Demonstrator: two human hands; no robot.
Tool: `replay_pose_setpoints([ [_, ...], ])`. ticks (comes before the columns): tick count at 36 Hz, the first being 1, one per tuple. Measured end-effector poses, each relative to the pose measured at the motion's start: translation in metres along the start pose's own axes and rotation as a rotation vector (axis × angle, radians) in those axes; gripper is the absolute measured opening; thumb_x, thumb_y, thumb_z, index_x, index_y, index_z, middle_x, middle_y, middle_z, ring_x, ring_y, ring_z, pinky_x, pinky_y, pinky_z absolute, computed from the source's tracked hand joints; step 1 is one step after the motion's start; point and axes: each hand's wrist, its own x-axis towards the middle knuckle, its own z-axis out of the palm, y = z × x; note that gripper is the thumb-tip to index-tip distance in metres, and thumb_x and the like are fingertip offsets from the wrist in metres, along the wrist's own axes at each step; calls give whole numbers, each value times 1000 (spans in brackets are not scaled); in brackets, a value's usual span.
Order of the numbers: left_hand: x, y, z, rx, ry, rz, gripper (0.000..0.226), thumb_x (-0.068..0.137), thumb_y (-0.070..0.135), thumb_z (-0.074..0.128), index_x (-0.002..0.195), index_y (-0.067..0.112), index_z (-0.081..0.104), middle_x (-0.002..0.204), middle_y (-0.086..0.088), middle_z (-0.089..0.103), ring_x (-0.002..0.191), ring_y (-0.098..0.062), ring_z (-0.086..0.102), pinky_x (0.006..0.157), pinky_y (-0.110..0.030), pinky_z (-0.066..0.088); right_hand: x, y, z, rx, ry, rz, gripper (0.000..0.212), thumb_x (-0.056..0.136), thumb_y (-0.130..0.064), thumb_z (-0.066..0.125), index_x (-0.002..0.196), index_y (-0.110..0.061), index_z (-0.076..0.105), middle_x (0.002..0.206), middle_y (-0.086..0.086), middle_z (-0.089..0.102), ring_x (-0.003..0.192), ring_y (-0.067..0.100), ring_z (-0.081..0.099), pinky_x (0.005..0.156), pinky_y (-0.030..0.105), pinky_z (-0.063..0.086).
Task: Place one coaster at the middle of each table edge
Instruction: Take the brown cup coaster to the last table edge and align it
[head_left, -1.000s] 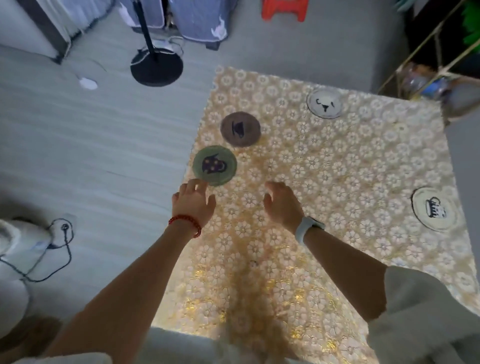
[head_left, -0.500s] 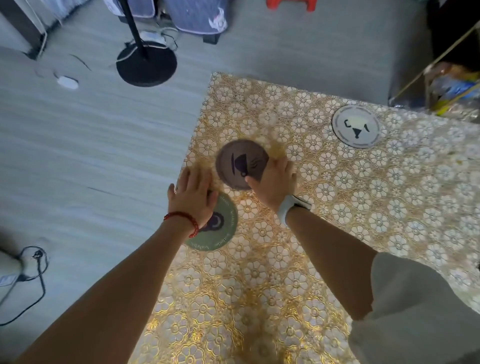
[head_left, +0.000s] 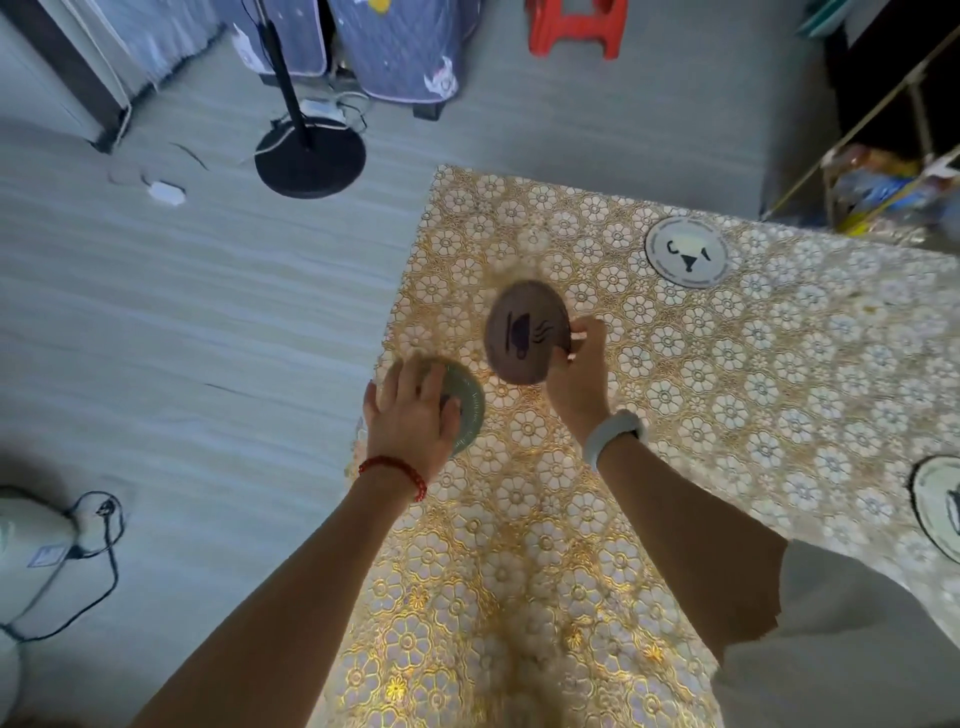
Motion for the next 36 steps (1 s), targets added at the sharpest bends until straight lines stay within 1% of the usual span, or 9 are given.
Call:
replay_pose_setpoints([
  [2, -33, 10, 0, -35, 3, 11, 44, 92, 32, 34, 133, 18, 36, 146, -11, 32, 137, -29, 23, 111, -55, 15, -25, 7, -16, 80, 51, 44, 30, 84, 10, 36, 107, -9, 37, 82, -9, 47, 68, 5, 53, 46, 15, 49],
  [4, -70, 18, 4, -52, -15, 21, 44, 93, 33, 34, 134, 18, 35, 147, -11, 30, 137, -27, 22, 111, -53, 14, -57, 19, -36, 97, 64, 70, 31, 84, 9, 36, 106, -12, 40, 83, -8, 47, 72, 5, 53, 45, 11, 48],
  [7, -126, 30, 14, -89, -83, 31, 46, 93, 34, 33, 137, 19, 30, 151, -8, 23, 140, -24, 13, 113, -50, 9, -110, 43, -69, 87, 56, 106, 28, 85, 6, 35, 103, -15, 43, 87, -3, 51, 77, 9, 53, 48, 16, 44],
  [12, -209, 44, 35, -109, -151, 47, 47, 93, 33, 36, 137, 19, 30, 152, -6, 20, 141, -25, 11, 115, -49, 9, -197, 88, -115, 20, 34, 182, 27, 87, 4, 37, 107, -9, 51, 100, 12, 58, 90, 26, 56, 67, 33, 47],
  [20, -313, 61, 74, -59, -276, 105, 50, 90, 30, 43, 137, 18, 31, 151, -8, 24, 140, -26, 16, 113, -51, 18, -288, 131, -178, -170, -88, 175, 28, 86, 6, 40, 100, -8, 58, 94, 6, 58, 85, 19, 52, 70, 22, 38],
  [24, -343, 72, 91, -41, -329, 130, 53, 88, 32, 46, 137, 20, 30, 151, -7, 23, 140, -27, 14, 113, -51, 16, -301, 144, -197, -332, -125, 134, 30, 86, 3, 40, 104, -8, 61, 100, 14, 66, 86, 22, 56, 73, 29, 43],
  [28, -351, 83, 107, -10, -354, 137, 62, 85, 37, 50, 139, 22, 24, 153, -6, 17, 142, -28, 5, 114, -51, 11, -303, 148, -200, -405, -170, 41, 37, 90, -6, 33, 112, -24, 57, 110, 8, 63, 91, 17, 54, 75, 29, 49],
  [31, -347, 90, 117, 24, -347, 127, 67, 82, 39, 54, 139, 23, 22, 153, -7, 13, 142, -29, 2, 115, -53, 7, -304, 153, -201, -567, -181, -16, 42, 88, -8, 31, 115, -34, 50, 124, 3, 54, 106, 25, 47, 89, 46, 44],
  [36, -336, 97, 127, 11, -317, 76, 76, 76, 36, 59, 140, 24, 19, 154, -6, 7, 142, -28, -2, 113, -57, 8, -312, 164, -209, -639, -155, 20, 38, 86, -10, 38, 121, -19, 48, 127, 10, 48, 112, 30, 43, 96, 49, 40],
])
